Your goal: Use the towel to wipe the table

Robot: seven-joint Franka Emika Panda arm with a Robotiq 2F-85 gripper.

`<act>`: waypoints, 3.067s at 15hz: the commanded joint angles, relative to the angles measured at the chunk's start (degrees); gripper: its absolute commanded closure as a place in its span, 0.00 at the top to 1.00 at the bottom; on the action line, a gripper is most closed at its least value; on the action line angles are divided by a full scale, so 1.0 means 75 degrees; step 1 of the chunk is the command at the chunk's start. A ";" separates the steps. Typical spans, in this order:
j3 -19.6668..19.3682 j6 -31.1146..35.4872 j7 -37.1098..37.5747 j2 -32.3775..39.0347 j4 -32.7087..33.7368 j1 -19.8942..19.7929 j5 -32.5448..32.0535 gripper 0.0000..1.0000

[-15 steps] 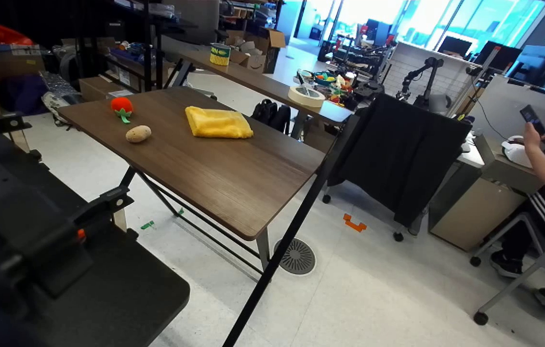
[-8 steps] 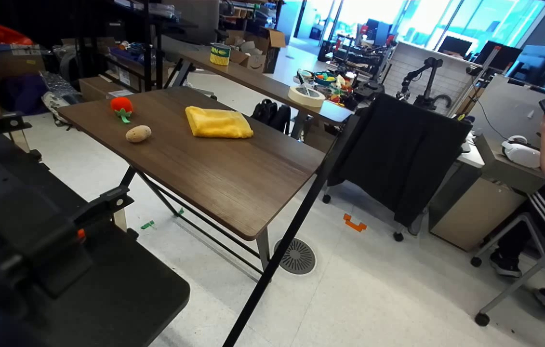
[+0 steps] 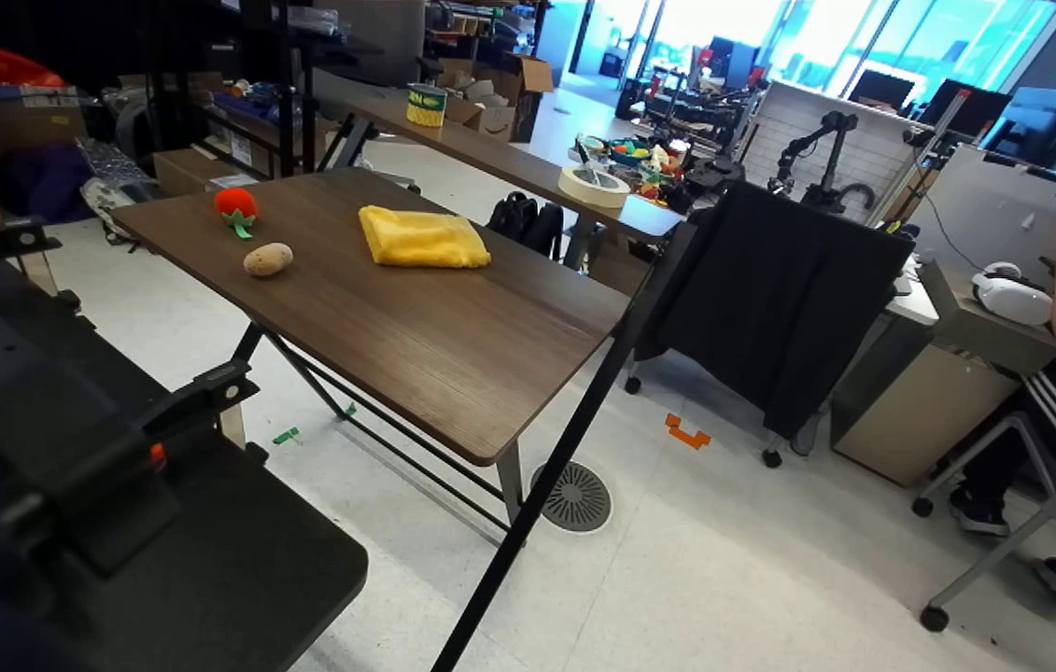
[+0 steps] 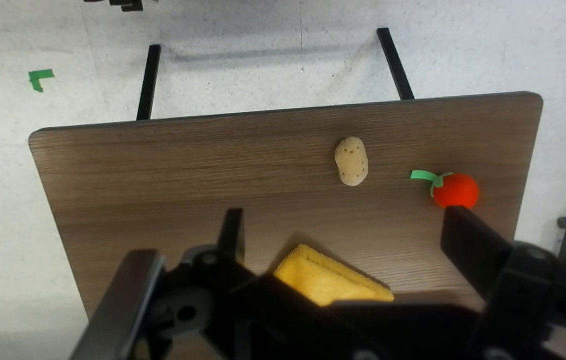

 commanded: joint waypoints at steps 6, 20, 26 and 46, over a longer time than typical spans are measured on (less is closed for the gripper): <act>-0.0087 -0.0131 -0.0079 0.1319 0.1205 -0.0034 0.0555 1.00; -0.0232 -0.1141 0.0656 0.4555 0.5139 -0.0207 0.0925 1.00; -0.0233 -0.1158 0.0671 0.4561 0.5171 -0.0207 0.0927 1.00; -0.0563 -0.1118 0.0628 0.5210 0.6290 0.0021 -0.0304 1.00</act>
